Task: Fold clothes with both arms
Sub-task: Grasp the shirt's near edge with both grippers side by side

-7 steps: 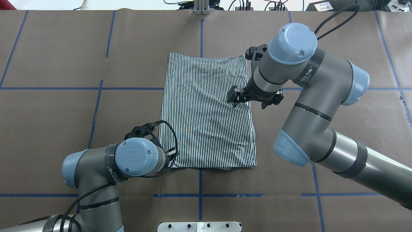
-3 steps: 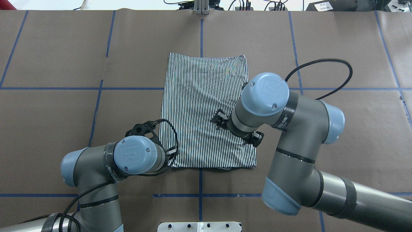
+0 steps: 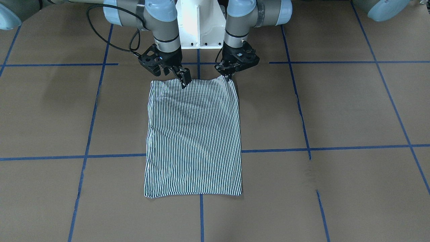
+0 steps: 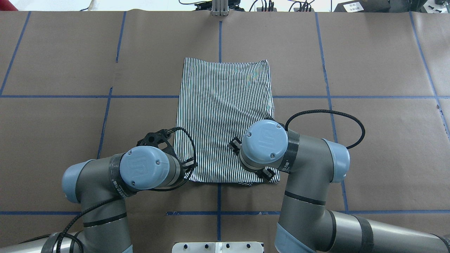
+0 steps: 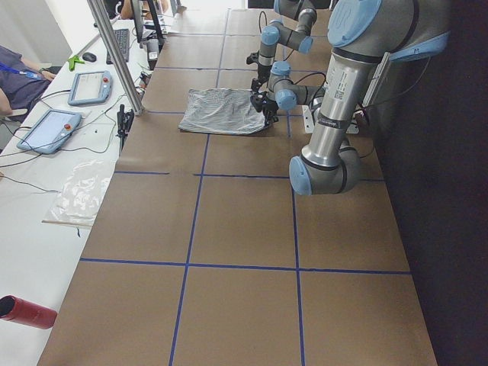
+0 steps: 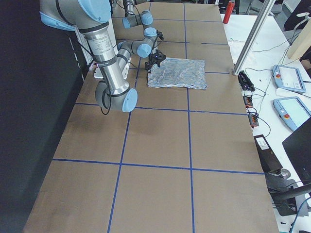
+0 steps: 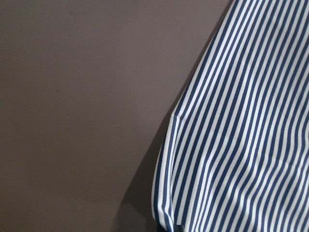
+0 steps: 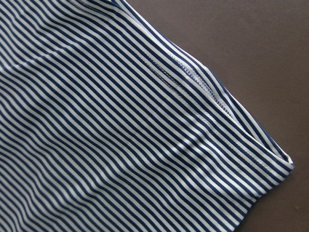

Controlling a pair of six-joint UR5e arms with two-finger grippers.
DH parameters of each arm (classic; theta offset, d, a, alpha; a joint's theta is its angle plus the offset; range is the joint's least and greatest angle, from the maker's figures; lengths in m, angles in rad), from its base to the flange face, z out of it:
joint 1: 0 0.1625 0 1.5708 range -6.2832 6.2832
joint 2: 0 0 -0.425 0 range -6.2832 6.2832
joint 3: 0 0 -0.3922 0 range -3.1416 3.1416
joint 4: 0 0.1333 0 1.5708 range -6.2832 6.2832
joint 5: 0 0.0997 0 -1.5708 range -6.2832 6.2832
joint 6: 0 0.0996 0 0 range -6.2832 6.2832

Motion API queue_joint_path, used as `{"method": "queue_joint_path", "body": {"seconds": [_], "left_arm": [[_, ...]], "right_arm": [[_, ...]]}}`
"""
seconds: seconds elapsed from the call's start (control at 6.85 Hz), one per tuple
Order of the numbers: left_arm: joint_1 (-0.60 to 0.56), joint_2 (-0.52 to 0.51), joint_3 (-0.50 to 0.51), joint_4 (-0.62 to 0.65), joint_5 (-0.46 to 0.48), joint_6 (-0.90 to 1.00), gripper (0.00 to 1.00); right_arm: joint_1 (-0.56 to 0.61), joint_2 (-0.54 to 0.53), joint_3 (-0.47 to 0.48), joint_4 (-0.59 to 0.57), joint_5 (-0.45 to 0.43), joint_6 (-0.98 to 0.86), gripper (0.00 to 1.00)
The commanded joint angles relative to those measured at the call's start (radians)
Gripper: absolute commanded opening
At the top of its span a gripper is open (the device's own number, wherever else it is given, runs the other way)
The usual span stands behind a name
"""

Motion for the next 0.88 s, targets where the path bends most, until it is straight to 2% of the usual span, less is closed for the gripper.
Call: {"method": "queue_joint_path", "body": {"seconds": [0.0, 0.73], "left_arm": [[-0.001, 0.0, -0.016, 0.0, -0.001, 0.003, 0.0], [-0.006, -0.001, -0.016, -0.001, -0.001, 0.004, 0.0]], "right_arm": [[-0.012, 0.008, -0.07, 0.0, -0.023, 0.023, 1.0], [-0.052, -0.006, -0.089, -0.001, -0.026, 0.029, 1.0]]}}
